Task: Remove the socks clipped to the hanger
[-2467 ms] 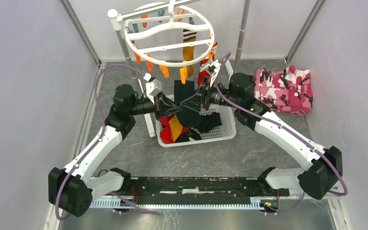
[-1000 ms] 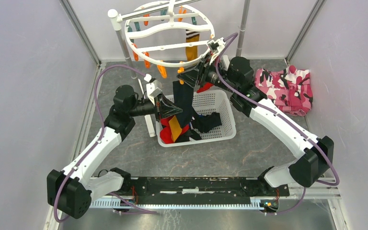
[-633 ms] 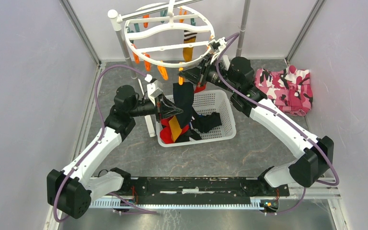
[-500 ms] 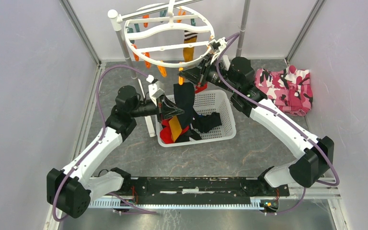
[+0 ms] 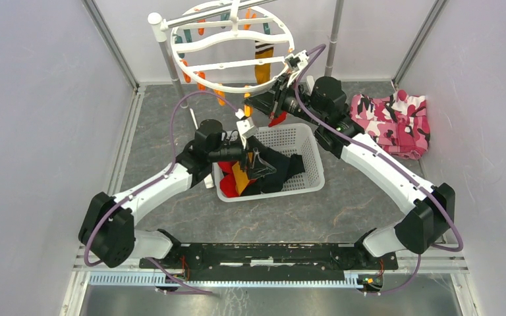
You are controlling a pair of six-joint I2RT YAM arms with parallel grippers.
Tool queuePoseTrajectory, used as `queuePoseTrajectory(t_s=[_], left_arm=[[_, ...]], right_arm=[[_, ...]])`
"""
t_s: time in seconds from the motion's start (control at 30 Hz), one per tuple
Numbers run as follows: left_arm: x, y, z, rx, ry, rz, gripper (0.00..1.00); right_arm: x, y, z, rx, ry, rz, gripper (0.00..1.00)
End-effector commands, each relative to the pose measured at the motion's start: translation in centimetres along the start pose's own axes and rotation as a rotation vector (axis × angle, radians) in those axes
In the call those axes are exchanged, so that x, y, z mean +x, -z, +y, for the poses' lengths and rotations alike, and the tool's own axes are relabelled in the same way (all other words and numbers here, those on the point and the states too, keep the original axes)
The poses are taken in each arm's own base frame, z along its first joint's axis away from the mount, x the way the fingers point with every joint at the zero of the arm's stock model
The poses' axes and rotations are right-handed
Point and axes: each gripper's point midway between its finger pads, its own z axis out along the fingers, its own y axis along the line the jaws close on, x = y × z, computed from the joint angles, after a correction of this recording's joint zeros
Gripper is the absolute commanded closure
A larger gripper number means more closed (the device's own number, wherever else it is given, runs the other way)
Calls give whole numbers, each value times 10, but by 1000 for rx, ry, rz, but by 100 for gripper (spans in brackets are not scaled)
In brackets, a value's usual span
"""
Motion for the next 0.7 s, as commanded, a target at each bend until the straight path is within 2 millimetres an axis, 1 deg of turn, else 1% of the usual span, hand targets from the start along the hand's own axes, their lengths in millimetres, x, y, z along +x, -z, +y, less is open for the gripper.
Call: queuePoseTrajectory(t_s=[0.0, 0.03, 0.1, 0.17, 0.2, 0.23, 0.33, 0.37, 0.4, 0.43, 0.47, 0.5, 0.53, 0.57, 0.6, 0.67], left_arm=[[-42, -1, 18, -100, -80, -99, 0], [-42, 2, 18, -112, -77, -100, 0], [-43, 7, 16, -122, -62, -109, 0], [-47, 12, 17, -143, -36, -130, 0], [-50, 15, 16, -148, -26, -139, 0], [-52, 18, 17, -154, -17, -147, 0], [-57, 28, 18, -171, 8, -166, 0], [-57, 31, 19, -176, 15, -170, 0], [-58, 34, 20, -180, 17, -174, 0], [-58, 36, 21, -187, 18, -179, 0], [-61, 39, 22, -192, 19, -189, 0], [-64, 40, 22, -195, 18, -199, 0], [-66, 42, 21, -195, 17, -207, 0], [-69, 43, 20, -194, 16, -215, 0], [-72, 44, 19, -192, 14, -221, 0], [-77, 45, 18, -189, 12, -230, 0]], right_arm=[[-21, 5, 21, -47, 30, -31, 98], [-21, 6, 21, -45, 33, -28, 94], [-20, 8, 21, -40, 42, -22, 74], [-14, 13, 21, -34, 53, -5, 49], [-9, 18, 18, -20, 59, 6, 39], [-6, 23, 14, 2, 72, 11, 31], [9, 47, -8, 94, 90, 30, 23], [15, 56, -21, 134, 87, 34, 21], [16, 65, -30, 172, 98, 28, 19], [24, 73, -42, 219, 113, 43, 17], [27, 82, -54, 282, 146, 47, 15], [33, 89, -66, 338, 162, 59, 14], [35, 96, -79, 393, 195, 59, 10], [39, 101, -92, 444, 231, 69, 7], [41, 107, -109, 514, 273, 72, 4], [38, 108, -138, 587, 348, 54, 2]])
